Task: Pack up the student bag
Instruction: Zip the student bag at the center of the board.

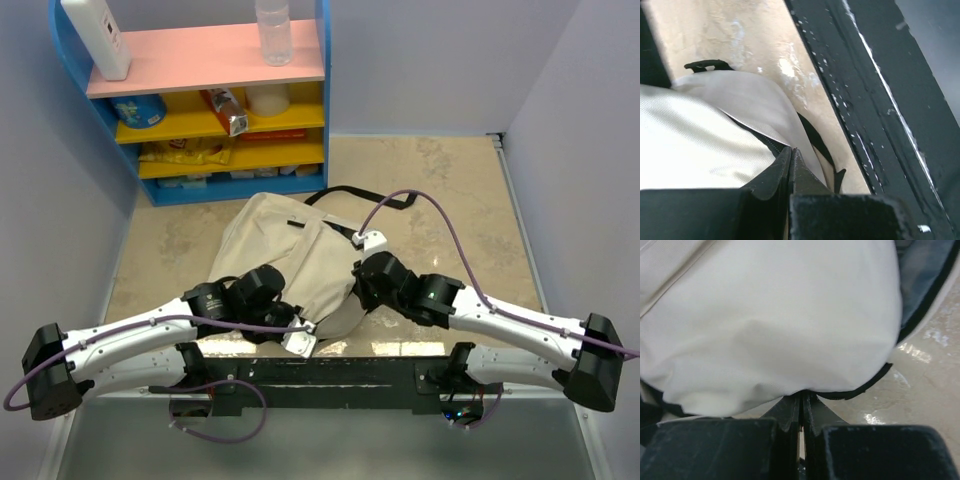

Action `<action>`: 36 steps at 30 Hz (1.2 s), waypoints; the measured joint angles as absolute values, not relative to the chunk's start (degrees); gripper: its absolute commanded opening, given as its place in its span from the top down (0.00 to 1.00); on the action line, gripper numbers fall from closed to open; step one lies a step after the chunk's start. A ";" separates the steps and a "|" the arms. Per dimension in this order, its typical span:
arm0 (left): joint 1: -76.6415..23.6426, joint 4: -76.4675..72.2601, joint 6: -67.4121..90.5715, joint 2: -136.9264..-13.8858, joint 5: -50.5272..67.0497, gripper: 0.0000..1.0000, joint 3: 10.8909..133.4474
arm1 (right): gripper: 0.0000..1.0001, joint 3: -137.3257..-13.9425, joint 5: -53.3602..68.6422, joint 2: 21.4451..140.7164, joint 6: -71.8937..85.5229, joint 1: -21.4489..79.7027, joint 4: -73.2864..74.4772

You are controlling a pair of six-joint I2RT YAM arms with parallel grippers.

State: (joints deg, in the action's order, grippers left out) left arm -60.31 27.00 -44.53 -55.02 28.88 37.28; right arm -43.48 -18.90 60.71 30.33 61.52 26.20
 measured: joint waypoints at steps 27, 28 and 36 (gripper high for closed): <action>-61.89 50.65 -78.48 -54.17 26.41 0.69 41.15 | 1.00 -44.21 -11.62 61.58 20.73 42.26 24.23; -61.82 51.00 -76.42 -54.57 26.41 0.66 42.02 | 1.00 -43.44 -10.79 60.10 21.08 42.04 24.03; -60.80 43.07 -50.41 -60.58 26.35 0.48 53.34 | 1.00 -40.34 -8.54 53.67 23.79 45.39 23.73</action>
State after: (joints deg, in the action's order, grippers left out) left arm -60.80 43.07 -50.41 -60.58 26.35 53.34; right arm -40.34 -8.54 53.67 23.79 45.39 23.73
